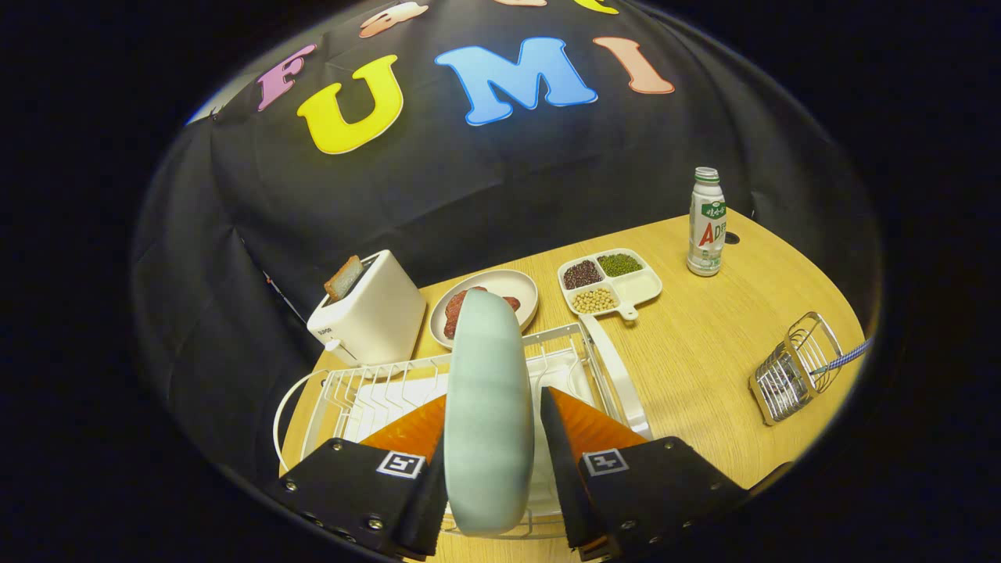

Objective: Take the plate from the dish rack, then take the spoon from the basket and place it into the plate.

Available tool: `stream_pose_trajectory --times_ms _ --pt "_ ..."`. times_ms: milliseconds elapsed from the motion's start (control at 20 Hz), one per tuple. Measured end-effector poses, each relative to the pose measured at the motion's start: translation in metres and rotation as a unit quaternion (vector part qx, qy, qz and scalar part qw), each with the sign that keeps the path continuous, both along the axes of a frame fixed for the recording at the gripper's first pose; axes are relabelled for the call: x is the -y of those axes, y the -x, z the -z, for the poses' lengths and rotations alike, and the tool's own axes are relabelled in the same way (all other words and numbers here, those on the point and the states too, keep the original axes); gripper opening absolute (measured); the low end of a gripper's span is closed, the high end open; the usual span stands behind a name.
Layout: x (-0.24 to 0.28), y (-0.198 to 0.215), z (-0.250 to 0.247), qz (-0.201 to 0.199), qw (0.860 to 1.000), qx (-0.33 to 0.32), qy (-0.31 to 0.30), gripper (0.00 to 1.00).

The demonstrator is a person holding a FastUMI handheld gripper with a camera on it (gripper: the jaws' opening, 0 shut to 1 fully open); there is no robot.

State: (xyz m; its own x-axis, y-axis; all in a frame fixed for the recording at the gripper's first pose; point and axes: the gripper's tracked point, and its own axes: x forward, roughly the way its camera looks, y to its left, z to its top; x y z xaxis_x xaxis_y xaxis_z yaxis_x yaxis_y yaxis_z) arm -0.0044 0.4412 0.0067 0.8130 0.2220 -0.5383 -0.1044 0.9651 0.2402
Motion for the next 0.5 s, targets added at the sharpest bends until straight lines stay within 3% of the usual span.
stream_pose_trajectory --times_ms 50,100,500 --pt "0.004 0.001 -0.001 0.006 1.000 -0.010 0.017 0.59" --pt "0.004 -0.003 0.005 0.009 0.999 -0.011 0.029 0.41" --pt "0.020 -0.002 -0.010 0.081 0.985 -0.006 0.150 0.30"
